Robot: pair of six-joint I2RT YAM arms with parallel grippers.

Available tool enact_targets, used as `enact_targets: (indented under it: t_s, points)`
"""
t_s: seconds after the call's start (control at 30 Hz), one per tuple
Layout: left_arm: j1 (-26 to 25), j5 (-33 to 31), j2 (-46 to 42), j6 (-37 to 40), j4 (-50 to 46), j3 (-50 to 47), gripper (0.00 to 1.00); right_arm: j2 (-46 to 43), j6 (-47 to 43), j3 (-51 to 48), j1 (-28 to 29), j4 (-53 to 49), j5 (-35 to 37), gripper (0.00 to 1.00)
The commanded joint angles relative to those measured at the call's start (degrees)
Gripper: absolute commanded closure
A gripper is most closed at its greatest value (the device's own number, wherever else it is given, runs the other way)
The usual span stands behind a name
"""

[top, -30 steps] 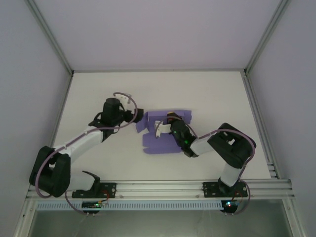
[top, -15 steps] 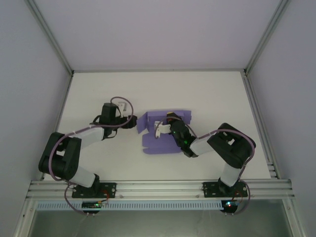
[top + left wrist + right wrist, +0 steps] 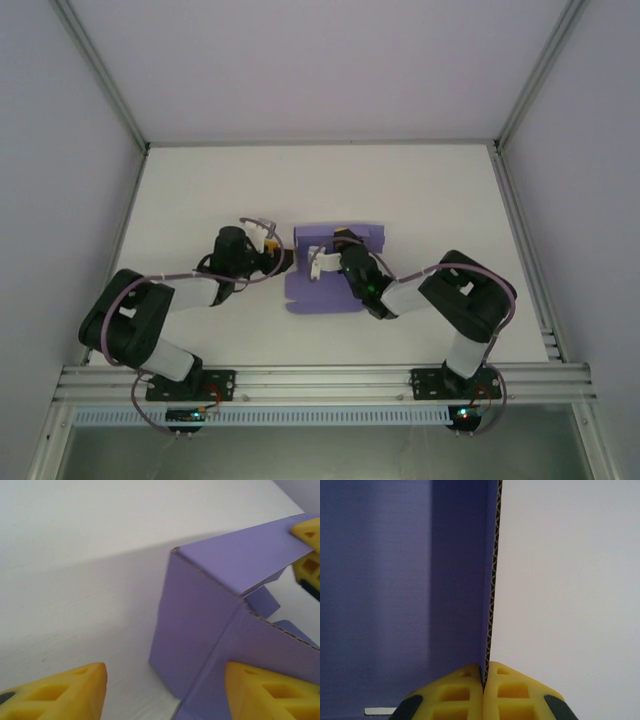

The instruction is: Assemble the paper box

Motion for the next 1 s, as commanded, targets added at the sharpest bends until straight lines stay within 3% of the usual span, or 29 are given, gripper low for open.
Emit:
enact_targets:
  t_s: [0.0, 0.5, 0.77, 0.97]
  points:
    - [-1.8, 0.8, 1.5, 2.7, 4.7, 1.9, 0.38, -0.8, 0.8, 1.5, 0.8, -2.3, 1.3, 1.0]
    - [-5.2, -8.0, 10.4, 4.3, 4.4, 6.1, 0.51, -2.1, 2.0, 0.7, 2.1, -5.7, 1.5, 1.0]
    - [-6.4, -13.1, 12.1, 3.8, 5.7, 8.0, 0.72, -3.8, 5.5, 1.6, 2.0, -13.8, -0.1, 1.0]
    - [-9.3, -24.9, 15.8, 1.9, 1.4, 12.5, 0.87, -3.3, 7.2, 1.8, 2.5, -15.1, 0.7, 1.0]
